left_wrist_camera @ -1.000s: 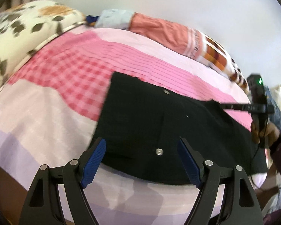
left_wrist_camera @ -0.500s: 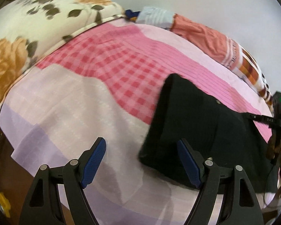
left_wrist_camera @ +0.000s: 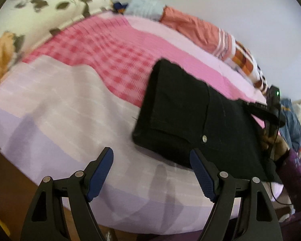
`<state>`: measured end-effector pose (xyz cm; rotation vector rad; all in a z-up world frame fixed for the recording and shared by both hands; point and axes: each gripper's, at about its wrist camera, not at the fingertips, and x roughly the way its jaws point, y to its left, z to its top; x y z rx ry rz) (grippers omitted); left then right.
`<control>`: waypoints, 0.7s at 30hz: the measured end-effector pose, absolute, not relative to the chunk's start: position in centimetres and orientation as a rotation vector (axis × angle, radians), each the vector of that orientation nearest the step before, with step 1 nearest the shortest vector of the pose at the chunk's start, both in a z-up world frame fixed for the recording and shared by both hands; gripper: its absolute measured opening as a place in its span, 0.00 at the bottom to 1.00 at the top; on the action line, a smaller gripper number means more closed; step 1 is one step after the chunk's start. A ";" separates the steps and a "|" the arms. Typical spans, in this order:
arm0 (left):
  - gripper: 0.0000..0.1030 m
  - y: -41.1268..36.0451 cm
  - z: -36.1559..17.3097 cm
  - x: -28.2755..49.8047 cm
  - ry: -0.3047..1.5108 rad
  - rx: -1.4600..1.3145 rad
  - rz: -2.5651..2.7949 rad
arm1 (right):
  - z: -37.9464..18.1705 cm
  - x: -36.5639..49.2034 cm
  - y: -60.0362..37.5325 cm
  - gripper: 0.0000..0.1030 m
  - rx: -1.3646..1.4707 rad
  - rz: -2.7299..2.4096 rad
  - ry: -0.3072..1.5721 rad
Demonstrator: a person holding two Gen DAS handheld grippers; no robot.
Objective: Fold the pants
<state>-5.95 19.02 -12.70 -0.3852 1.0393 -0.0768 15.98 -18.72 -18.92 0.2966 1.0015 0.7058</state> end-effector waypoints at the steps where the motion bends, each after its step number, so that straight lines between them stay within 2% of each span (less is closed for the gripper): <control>1: 0.76 18.9 -13.0 -5.7 1.044 -0.415 -0.100 | -18.9 15.9 -18.6 0.06 0.287 0.701 0.998; 3: 0.76 18.8 -13.4 -5.1 1.046 -0.485 -0.136 | -18.7 15.7 -18.3 0.07 0.264 0.690 0.988; 5: 0.70 18.9 -13.6 -4.6 1.039 -0.522 -0.131 | -18.8 15.7 -18.4 0.07 0.265 0.687 0.986; 6: 0.63 19.0 -13.6 -4.3 1.033 -0.532 -0.121 | -18.8 15.7 -18.4 0.07 0.266 0.688 0.987; 7: 0.44 19.1 -13.6 -4.1 1.031 -0.536 -0.116 | -18.7 15.7 -18.3 0.07 0.265 0.689 0.987; 8: 0.35 19.2 -13.6 -3.8 1.037 -0.526 -0.097 | -18.8 15.7 -18.3 0.07 0.265 0.688 0.986; 12: 0.20 18.9 -13.1 -3.2 1.011 -0.425 -0.035 | -18.7 15.7 -18.4 0.07 0.265 0.685 0.984; 13: 0.18 18.8 -13.0 -3.1 1.001 -0.378 -0.010 | -18.7 15.7 -18.3 0.07 0.265 0.684 0.983; 18: 0.17 17.4 -13.9 -2.4 0.993 -0.210 0.035 | -18.7 15.8 -18.3 0.08 0.263 0.684 0.985; 21: 0.19 16.3 -13.7 -2.5 0.959 -0.091 0.057 | -19.3 16.7 -19.3 0.09 0.361 0.719 1.022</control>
